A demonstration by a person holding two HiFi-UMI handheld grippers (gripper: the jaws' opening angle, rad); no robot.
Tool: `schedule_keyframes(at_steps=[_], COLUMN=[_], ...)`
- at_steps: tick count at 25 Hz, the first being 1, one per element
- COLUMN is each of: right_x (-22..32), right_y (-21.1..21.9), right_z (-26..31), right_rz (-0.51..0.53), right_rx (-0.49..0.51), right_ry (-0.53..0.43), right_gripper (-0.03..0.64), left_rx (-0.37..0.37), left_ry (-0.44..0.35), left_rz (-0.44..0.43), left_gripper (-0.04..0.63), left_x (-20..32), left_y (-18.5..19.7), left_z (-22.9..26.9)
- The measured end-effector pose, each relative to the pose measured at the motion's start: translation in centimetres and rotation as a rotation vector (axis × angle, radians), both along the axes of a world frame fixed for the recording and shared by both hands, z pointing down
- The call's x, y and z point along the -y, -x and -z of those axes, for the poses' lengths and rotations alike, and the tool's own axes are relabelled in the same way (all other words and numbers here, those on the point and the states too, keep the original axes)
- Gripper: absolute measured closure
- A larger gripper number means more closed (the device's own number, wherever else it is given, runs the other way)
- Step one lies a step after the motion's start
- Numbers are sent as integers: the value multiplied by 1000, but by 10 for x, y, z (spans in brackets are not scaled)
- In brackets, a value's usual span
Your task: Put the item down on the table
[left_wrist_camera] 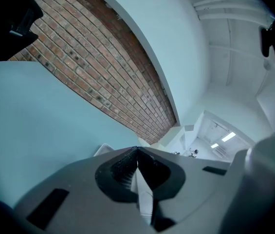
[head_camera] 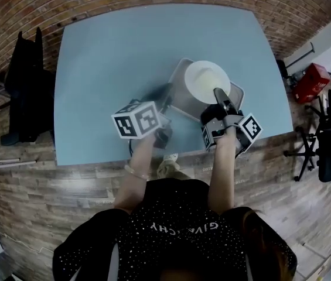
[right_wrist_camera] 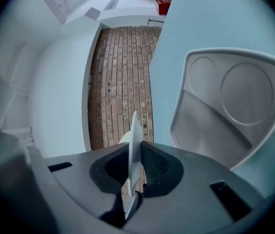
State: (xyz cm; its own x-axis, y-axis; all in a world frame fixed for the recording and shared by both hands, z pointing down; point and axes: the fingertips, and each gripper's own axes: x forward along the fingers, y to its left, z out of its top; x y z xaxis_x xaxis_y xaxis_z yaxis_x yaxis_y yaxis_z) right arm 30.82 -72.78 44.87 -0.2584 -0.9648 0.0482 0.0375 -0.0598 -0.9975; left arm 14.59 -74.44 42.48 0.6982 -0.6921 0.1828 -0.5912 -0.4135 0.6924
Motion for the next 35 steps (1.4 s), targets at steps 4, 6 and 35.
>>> schedule_keyframes(at_steps=[4,6,35], right_x=[31,41,67], right_y=[-2,-5,-9], right_z=[-13,-21,-87], right_rz=[37,51,230], right_rx=[-24,-62,-1549], right_ry=[9,16,352], right_gripper=[583,583,368], left_rx=[-3,-7,-77], left_ry=[24,35,92], left_rz=[12,13,3], left_gripper=[584,584,584], left_x=[29,40,64], left_y=[-6,-10,14], left_z=[-15,-22,-55])
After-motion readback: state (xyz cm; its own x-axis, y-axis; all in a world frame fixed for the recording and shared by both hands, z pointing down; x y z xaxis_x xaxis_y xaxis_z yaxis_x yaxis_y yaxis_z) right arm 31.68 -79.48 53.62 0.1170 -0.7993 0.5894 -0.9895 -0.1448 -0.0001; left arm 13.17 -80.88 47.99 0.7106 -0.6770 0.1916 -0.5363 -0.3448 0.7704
